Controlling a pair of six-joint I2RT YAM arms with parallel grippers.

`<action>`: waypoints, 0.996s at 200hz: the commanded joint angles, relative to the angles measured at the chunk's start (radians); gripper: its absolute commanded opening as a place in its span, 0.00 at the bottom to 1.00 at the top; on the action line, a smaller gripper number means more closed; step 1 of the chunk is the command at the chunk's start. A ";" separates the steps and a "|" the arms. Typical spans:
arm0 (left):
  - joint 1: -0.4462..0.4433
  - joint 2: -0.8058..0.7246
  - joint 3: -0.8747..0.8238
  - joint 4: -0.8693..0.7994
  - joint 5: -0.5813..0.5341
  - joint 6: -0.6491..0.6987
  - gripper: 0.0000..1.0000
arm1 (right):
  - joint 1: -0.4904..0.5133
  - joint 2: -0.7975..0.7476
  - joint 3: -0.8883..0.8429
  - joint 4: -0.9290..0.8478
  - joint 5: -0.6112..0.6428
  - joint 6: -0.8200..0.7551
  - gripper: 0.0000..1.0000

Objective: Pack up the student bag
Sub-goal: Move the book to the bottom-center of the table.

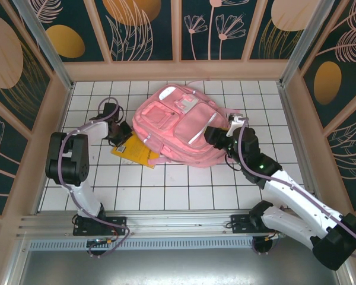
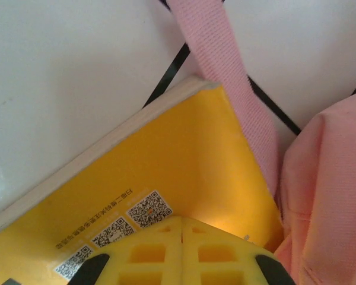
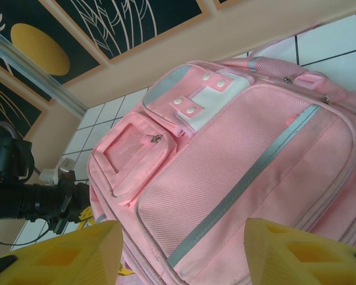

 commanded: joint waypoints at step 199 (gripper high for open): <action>-0.336 -0.511 -0.507 -0.212 0.018 0.076 0.21 | 0.320 0.590 0.245 -0.200 -0.407 -0.184 0.56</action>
